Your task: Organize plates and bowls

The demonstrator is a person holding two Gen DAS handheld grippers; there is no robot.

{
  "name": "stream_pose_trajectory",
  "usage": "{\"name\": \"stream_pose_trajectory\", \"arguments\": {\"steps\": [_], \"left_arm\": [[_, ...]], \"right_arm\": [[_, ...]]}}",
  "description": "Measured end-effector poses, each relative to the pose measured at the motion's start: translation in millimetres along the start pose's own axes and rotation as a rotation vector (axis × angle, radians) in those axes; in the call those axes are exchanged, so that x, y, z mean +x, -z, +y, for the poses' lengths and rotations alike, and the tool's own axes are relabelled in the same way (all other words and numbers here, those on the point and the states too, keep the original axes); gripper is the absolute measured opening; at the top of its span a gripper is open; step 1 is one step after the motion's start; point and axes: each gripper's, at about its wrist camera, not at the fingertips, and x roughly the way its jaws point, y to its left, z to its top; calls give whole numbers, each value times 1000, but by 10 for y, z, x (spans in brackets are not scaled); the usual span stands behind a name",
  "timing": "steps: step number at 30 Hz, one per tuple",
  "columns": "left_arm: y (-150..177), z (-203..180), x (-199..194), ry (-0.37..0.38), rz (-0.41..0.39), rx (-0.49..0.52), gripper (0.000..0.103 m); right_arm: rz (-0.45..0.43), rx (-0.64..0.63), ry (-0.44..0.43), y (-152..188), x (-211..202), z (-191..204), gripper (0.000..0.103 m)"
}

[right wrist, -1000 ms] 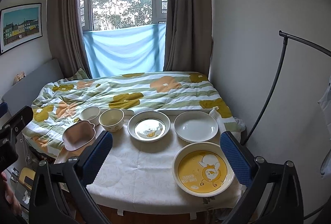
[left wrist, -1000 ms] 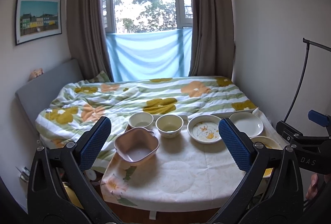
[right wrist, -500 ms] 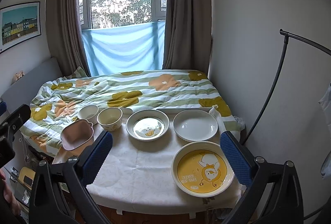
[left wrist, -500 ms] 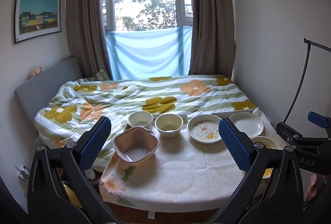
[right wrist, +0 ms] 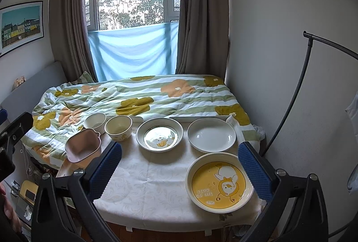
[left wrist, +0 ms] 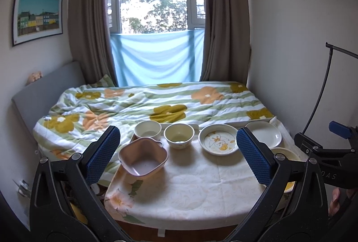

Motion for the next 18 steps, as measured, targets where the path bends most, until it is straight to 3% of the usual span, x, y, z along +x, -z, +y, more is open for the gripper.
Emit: {"name": "stream_pose_trajectory", "arguments": {"steps": [18], "left_arm": [[61, 68, -22, -11, -16, 0, 103]], "right_arm": [[2, -3, 0, 78, 45, 38, 103]]}}
